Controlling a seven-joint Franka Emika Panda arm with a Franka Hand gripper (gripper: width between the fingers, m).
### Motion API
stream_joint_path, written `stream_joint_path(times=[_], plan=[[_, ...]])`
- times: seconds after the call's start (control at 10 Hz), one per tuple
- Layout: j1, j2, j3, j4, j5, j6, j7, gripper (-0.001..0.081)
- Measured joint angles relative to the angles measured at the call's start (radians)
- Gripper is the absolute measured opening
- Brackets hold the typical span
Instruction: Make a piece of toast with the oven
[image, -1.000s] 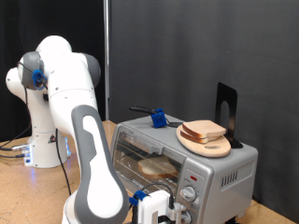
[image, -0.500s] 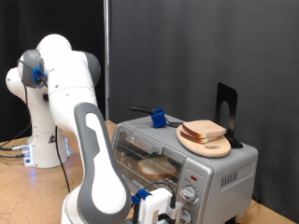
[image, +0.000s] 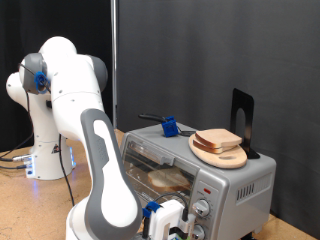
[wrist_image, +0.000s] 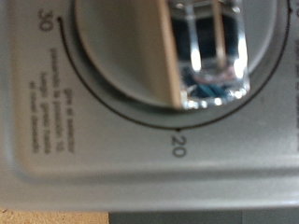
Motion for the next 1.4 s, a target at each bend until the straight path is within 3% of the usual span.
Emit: stream_joint_path(times=[0.9, 1.1, 1.2, 1.4], plan=[[0.000, 0.000, 0.002, -0.007, 0.045, 0.007, -0.030, 0.0655], [0.000, 0.000, 0.002, -0.007, 0.045, 0.013, -0.030, 0.0340], [0.000, -0.001, 0.002, -0.007, 0.047, 0.014, -0.031, 0.0340], [0.000, -0.014, 0.002, -0.013, 0.050, 0.009, -0.032, 0.0058]])
